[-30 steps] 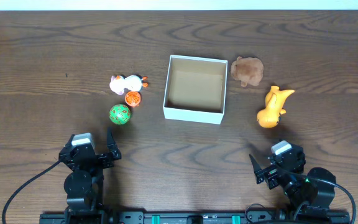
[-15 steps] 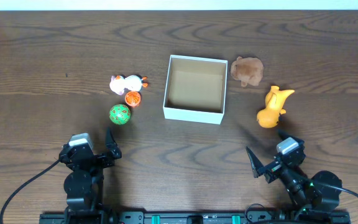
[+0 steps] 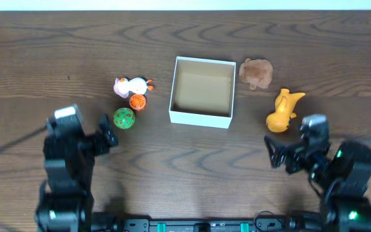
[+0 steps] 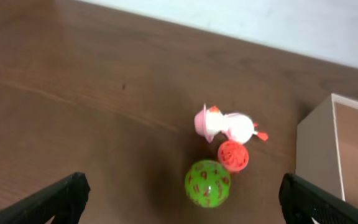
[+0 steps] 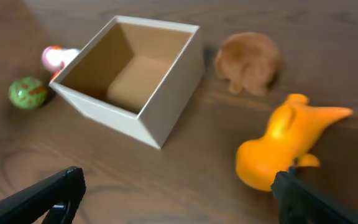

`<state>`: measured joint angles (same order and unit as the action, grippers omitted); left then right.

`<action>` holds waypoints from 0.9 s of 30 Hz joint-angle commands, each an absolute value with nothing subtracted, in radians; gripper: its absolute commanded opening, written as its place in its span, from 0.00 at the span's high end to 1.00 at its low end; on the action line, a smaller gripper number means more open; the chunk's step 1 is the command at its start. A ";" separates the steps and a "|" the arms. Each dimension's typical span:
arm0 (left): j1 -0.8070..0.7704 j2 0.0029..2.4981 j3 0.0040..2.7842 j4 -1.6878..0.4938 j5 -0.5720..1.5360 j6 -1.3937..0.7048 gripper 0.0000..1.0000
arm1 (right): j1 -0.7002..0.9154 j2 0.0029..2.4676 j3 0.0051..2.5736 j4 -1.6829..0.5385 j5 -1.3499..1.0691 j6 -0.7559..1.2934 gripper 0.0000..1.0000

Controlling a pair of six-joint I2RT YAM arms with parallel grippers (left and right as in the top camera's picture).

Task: Pack container
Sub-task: 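Raise both arms from rest toward the toys beside the box, then reach the right gripper to the brown plush bear and grasp it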

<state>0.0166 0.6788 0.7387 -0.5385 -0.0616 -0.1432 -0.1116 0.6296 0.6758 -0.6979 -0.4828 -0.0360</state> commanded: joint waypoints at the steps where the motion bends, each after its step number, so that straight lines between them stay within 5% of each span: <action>1: 0.014 0.838 0.876 -0.596 -0.051 -0.154 0.02 | -0.104 0.812 0.883 -0.788 -0.421 -0.058 0.01; 10: 0.017 1.240 1.141 -0.802 -0.051 -0.125 0.02 | -0.104 1.233 1.373 -1.196 -0.447 -0.082 0.01; 27: 0.017 1.365 1.154 -0.826 -0.037 -0.125 0.02 | 0.046 1.670 1.536 -0.994 -0.149 0.071 0.01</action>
